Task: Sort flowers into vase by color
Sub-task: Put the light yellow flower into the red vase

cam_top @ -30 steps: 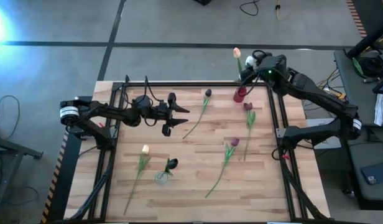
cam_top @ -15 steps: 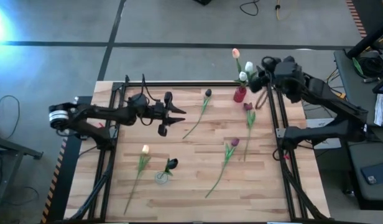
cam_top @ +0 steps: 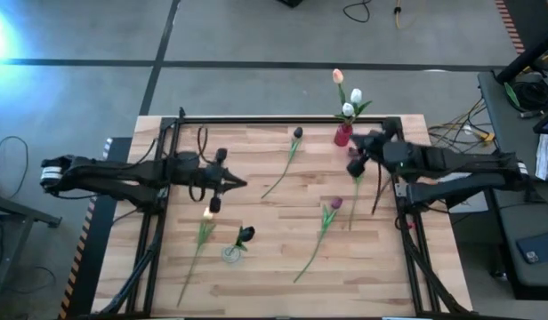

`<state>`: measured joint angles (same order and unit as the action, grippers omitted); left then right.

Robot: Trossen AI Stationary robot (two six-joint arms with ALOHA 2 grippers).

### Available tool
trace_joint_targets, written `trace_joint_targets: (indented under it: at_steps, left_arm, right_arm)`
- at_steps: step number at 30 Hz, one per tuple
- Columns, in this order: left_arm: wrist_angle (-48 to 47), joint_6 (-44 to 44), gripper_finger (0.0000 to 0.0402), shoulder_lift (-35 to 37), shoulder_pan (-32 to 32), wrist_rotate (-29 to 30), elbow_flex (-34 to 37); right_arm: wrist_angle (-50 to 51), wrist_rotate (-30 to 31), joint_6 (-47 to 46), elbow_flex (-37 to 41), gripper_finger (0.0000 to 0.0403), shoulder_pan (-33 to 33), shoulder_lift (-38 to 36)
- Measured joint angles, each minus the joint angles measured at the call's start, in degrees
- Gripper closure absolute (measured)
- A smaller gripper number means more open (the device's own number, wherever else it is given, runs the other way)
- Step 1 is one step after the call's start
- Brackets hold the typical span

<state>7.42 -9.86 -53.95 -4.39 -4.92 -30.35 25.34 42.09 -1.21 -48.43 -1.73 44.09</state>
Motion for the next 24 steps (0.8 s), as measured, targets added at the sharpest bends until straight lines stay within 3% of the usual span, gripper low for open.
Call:
trace_joint_targets:
  at_steps: [4, 8, 13, 20, 24]
  left_arm:
    - [-10.33, 8.22, 0.0401, 3.53, 7.53, 9.82, 0.00]
    - [-20.44, 19.05, 0.0401, 6.09, 14.20, 14.99, 0.00]
    - [-32.42, 34.22, 0.0401, 6.82, 20.94, 15.53, -0.20]
    - [-49.16, 54.10, 0.0402, 2.57, 28.45, 15.39, -4.61]
    - [-53.52, 64.69, 0.0400, -1.30, 31.11, 11.06, -6.15]
  right_arm:
    - [-8.02, 0.42, -0.09, 7.79, 0.0394, 4.77, -2.22]
    - [-13.97, 2.77, -0.06, 12.93, 0.0394, 8.36, -2.89]
    - [-15.92, 3.58, -1.45, 15.83, 0.0394, 10.49, -2.71]
    - [-15.86, 4.85, -3.30, 16.86, 0.0394, 11.25, -2.73]
    - [-15.86, 4.85, -3.35, 16.86, 0.0394, 11.25, -2.73]
